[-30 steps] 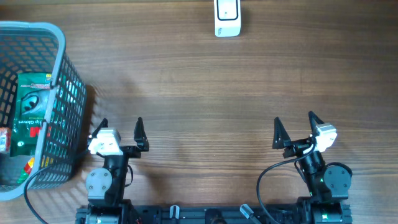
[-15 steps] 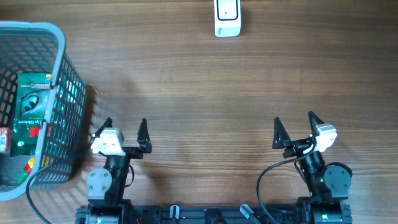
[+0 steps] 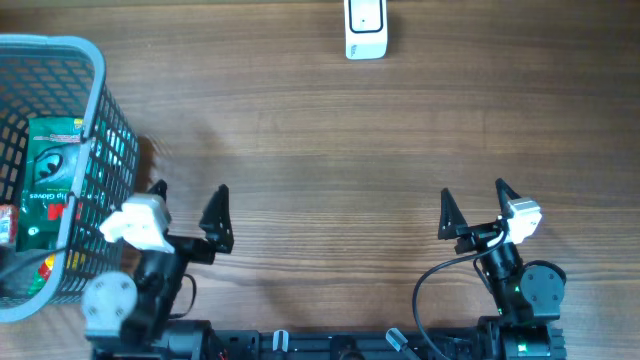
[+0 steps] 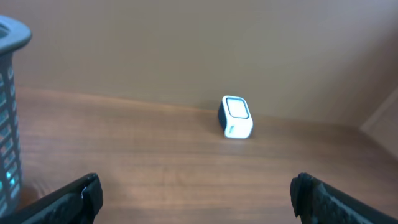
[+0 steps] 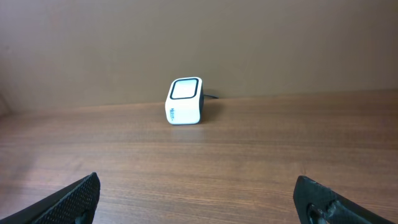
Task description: Scan the item barcode
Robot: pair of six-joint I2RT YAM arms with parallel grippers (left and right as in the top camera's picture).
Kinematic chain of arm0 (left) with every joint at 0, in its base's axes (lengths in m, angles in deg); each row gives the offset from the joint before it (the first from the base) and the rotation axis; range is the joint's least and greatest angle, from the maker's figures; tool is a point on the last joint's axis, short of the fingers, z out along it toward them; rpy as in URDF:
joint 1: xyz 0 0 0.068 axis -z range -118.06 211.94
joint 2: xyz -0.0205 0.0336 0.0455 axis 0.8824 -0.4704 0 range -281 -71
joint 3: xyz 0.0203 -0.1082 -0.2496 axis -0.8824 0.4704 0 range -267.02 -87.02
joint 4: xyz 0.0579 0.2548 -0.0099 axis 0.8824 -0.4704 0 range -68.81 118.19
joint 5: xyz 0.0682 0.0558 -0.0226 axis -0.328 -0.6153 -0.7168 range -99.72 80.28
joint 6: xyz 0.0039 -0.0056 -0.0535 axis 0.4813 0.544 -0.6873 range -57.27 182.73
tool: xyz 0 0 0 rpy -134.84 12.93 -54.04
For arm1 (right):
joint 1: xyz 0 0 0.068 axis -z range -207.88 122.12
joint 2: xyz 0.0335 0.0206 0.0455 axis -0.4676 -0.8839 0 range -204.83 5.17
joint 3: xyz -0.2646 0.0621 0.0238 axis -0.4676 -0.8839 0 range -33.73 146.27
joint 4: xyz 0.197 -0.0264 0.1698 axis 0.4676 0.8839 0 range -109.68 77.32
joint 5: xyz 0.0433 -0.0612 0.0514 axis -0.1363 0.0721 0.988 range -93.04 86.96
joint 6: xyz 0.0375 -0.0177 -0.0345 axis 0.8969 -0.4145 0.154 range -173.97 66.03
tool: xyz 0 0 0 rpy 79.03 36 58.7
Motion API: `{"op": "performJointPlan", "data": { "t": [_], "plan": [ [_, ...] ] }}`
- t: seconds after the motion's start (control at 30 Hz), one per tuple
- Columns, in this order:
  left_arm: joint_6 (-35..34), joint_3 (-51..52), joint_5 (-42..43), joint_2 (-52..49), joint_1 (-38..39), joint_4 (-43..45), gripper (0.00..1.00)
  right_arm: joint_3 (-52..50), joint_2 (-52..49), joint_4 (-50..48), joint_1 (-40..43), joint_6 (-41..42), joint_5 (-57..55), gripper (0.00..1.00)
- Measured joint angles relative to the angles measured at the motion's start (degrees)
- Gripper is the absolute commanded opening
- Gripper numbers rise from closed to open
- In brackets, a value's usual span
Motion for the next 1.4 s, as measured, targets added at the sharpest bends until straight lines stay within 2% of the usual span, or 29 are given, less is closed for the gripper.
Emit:
{"op": "performJointPlan", "data": {
  "t": [0.17, 0.3, 0.43, 0.57, 0.8, 0.9, 1.0, 1.17, 1.4],
  "plan": [
    [-2.6, -11.3, 4.0, -9.4, 0.0, -13.2, 1.00, 0.0, 0.0, 0.0, 0.0, 0.0, 0.0, 1.00],
    [-3.5, -11.7, 8.1, -13.0, 0.0, -16.2, 1.00, 0.0, 0.0, 0.0, 0.0, 0.0, 0.0, 1.00],
    [-6.6, -12.0, 8.2, -15.1, 0.0, -16.5, 1.00, 0.0, 0.0, 0.0, 0.0, 0.0, 0.0, 1.00],
    [-10.5, -18.2, 3.0, -20.4, -0.1, -19.1, 1.00, 0.0, 0.0, 0.0, 0.0, 0.0, 0.0, 1.00],
    [-12.9, -44.6, -11.2, -35.9, -0.3, -31.4, 1.00, 0.0, 0.0, 0.1, 0.0, 0.0, 0.0, 1.00],
    [-14.6, -56.7, -18.4, -43.7, -2.9, -36.8, 1.00, 0.0, 0.0, 0.1, 0.0, 0.0, 0.0, 1.00],
    [-17.5, -64.3, -22.2, -50.1, -9.8, -40.1, 1.00, 0.0, 0.0, 0.1, 0.0, 0.0, 0.0, 1.00],
    [-20.7, -66.0, -23.7, -55.3, -26.0, -42.1, 1.00, 0.0, 0.0, 0.1, 0.0, 0.0, 0.0, 1.00],
    [-21.9, -66.1, -10.6, -63.3, -49.9, -46.1, 1.00, 0.0, -0.1, 0.1, 0.0, 0.0, 0.0, 1.00]
  ]
}}
